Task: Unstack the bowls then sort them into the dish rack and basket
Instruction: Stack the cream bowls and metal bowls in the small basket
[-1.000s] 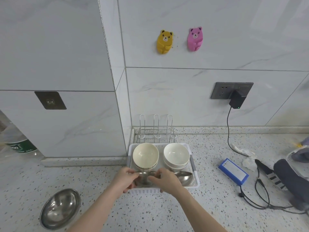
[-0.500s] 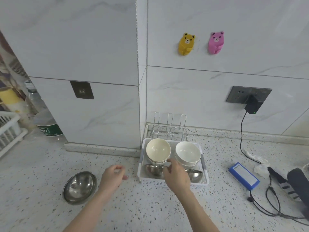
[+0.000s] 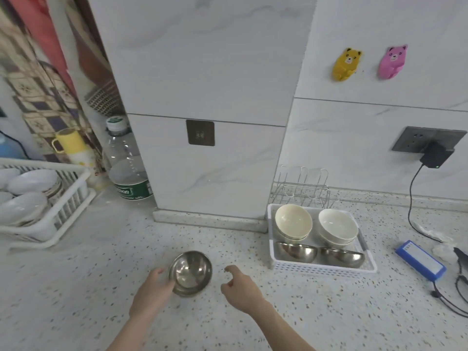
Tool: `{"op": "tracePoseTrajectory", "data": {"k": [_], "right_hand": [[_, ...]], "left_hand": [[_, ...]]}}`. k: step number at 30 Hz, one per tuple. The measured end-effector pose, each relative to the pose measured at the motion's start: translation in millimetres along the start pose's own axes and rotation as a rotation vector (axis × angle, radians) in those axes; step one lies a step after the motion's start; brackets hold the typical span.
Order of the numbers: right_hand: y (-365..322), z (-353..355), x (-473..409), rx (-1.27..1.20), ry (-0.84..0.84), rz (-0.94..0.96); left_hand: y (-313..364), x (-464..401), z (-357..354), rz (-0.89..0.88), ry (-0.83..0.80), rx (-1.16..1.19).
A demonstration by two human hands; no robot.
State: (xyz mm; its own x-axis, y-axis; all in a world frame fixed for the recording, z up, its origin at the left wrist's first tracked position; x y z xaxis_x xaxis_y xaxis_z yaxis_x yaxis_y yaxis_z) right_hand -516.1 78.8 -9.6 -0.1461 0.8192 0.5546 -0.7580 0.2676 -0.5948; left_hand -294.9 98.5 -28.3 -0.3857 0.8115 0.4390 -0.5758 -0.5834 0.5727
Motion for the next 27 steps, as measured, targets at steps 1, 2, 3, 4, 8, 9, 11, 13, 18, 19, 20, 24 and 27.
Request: {"op": "tracePoseTrajectory", "data": {"k": [1,2,3,4,8,9,11,13,18,19,20,24,27], "right_hand": [[-3.4,-7.1,-1.2,-0.005,0.0,-0.01],[-6.1,-13.0,-2.4,-0.012,0.002,-0.018],[-8.1,-17.9,-2.8,-0.02,0.004,-0.023],[-9.6,-21.7,-2.9,-0.028,0.009,-0.024],[-10.2,-28.7,0.6,-0.058,0.048,-0.018],[-9.1,-28.8,1.8,-0.069,0.064,-0.013],[-6.6,-27.4,3.1,-0.074,0.089,-0.002],[-4.2,-25.5,2.5,-0.065,0.089,-0.007],[-0.7,-26.5,-0.4,-0.093,0.034,-0.034],[-0.3,-25.9,0.0,-0.103,0.028,-0.034],[0.4,-24.1,0.7,-0.113,0.029,-0.03],[4.5,-4.6,8.6,-0.161,0.104,0.044],[6.9,22.9,18.0,-0.192,0.195,0.159]], "left_hand": [[-1.4,-0.8,-0.4,-0.006,-0.031,0.012],[-2.0,-1.4,-0.6,-0.017,-0.059,0.033],[-2.2,-2.1,-0.7,-0.027,-0.083,0.064],[-1.5,-2.6,0.0,-0.033,-0.104,0.104],[3.2,-8.0,9.7,-0.031,-0.16,0.251],[5.0,-10.0,12.0,-0.031,-0.168,0.249],[8.0,-14.8,14.6,-0.034,-0.176,0.226],[10.0,-18.0,13.4,-0.033,-0.189,0.204],[11.0,-18.0,4.3,-0.064,-0.16,0.155],[12.2,-17.7,3.3,-0.065,-0.153,0.161],[14.1,-17.3,2.6,-0.067,-0.151,0.17],[34.1,-11.7,2.1,-0.079,-0.174,0.239],[60.9,-5.3,1.3,-0.089,-0.232,0.324]]}}
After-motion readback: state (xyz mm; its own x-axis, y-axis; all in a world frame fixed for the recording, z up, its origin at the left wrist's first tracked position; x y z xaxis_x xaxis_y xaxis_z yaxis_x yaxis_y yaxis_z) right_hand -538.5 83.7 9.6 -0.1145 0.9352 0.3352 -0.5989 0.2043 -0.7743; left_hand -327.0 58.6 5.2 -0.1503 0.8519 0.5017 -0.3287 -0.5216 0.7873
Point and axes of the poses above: each hand's wrist, its own x-axis away from the middle knuckle, its own z-axis out of the back of the hand, y = z × x, the point moved 1 cm from there along -x, towards the middle knuckle, and after that the axes turned 5 degrees about -z, right-handed, at the moved point
